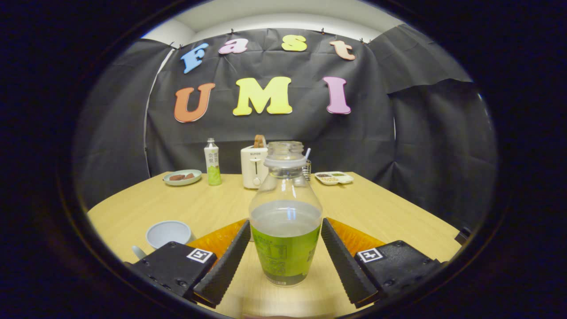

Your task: Take the bottle from table, then pour the juice into the cup, finally place the bottle on the coaster

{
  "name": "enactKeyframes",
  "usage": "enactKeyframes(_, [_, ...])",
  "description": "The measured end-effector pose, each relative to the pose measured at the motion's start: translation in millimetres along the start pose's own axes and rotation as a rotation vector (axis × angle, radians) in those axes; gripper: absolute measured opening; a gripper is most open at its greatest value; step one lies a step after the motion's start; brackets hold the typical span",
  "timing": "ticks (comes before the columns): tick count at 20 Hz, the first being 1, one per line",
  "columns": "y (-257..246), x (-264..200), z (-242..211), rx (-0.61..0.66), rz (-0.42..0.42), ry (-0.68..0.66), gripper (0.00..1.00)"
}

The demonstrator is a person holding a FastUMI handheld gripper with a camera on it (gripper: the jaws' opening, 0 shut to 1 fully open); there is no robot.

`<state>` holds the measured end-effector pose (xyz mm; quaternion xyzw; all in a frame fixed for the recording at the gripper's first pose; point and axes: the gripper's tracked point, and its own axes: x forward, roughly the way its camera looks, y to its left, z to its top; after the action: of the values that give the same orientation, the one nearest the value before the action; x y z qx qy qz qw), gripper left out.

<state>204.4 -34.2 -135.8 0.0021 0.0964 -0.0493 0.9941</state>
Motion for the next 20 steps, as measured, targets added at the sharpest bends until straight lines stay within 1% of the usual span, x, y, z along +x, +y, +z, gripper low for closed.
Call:
enactKeyframes(3, [4, 2, -2, 0.032, 0.031, 0.001, 1.0])
enactKeyframes(7, [-1, -7, -6, 0.021, 0.03, 0.013, 0.81])
enactKeyframes(13, [-18, -31, -2, 0.036, 0.009, 0.008, 0.81])
enactKeyframes(15, [-23, -42, 3, 0.0, -0.011, -0.006, 0.81])
enactKeyframes(18, [-35, -56, 9, -0.072, -0.061, -0.01, 0.81])
enactKeyframes(20, [-40, -65, 19, -0.069, -0.057, -0.009, 0.81])
